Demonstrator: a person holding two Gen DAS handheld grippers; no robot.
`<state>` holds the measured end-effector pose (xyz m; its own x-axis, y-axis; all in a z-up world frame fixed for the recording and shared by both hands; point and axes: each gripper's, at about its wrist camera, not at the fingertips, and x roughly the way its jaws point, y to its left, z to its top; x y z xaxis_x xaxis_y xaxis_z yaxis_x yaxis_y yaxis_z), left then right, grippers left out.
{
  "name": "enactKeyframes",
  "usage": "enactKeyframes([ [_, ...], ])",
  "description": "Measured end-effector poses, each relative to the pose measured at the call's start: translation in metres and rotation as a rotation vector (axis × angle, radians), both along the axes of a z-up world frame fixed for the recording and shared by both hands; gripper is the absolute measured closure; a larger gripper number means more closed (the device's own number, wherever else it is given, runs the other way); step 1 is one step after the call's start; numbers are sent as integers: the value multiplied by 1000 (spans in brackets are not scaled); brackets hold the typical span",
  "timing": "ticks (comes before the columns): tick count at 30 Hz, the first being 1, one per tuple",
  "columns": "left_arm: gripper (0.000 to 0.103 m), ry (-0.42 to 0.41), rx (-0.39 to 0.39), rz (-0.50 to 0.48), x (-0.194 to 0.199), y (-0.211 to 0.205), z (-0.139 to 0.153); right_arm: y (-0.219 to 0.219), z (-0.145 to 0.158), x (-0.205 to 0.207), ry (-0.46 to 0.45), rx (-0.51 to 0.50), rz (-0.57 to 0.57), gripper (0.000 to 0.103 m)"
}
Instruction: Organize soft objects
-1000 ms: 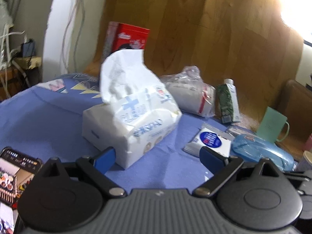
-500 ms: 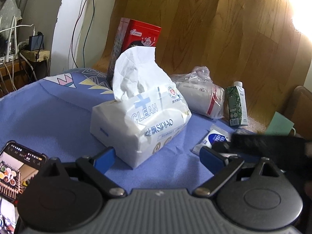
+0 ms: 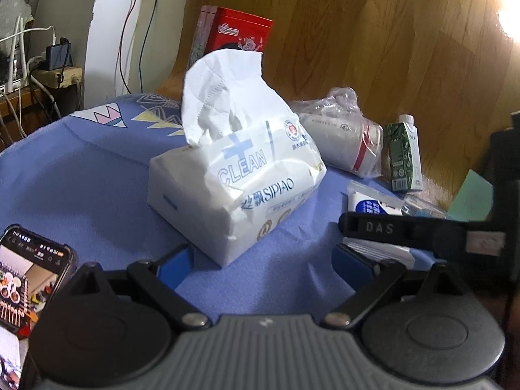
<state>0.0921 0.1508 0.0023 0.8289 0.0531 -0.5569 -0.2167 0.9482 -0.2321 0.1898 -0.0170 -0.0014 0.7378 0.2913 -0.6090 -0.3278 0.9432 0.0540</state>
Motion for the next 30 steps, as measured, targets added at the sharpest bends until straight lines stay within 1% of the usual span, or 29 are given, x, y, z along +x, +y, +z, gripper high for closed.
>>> enactKeyframes([
  [2, 7, 4, 3, -2, 0, -1, 0, -1, 1, -4, -8, -4, 15, 26],
  [4, 7, 9, 8, -4, 1, -1, 0, -8, 1, -10, -8, 6, 27, 26],
  [8, 8, 11, 16, -9, 1, -3, 0, -14, 1, -29, -26, -19, 81, 26],
  [11, 7, 12, 16, -14, 1, -3, 0, -28, 1, -46, -30, -20, 120, 27],
  [14, 7, 7, 32, -41, 1, -7, 1, -45, 0, -67, -35, -15, 178, 27],
  [19, 4, 10, 30, -89, 2, -10, 1, -69, 0, -106, -44, -18, 262, 27],
  [21, 3, 10, 32, -115, 3, -12, 1, -80, 1, -121, -28, -3, 323, 27],
  [24, 3, 24, 67, -152, 3, -20, 1, -93, -1, -148, -42, -18, 409, 27],
  [26, 2, 45, 102, -172, 3, -28, 0, -101, -2, -165, -63, -31, 437, 27],
  [28, 2, 62, 135, -190, 3, -36, -2, -110, -4, -177, -80, -35, 428, 26],
  [30, 2, 71, 148, -212, 2, -44, -3, -118, -5, -184, -81, -21, 395, 26],
])
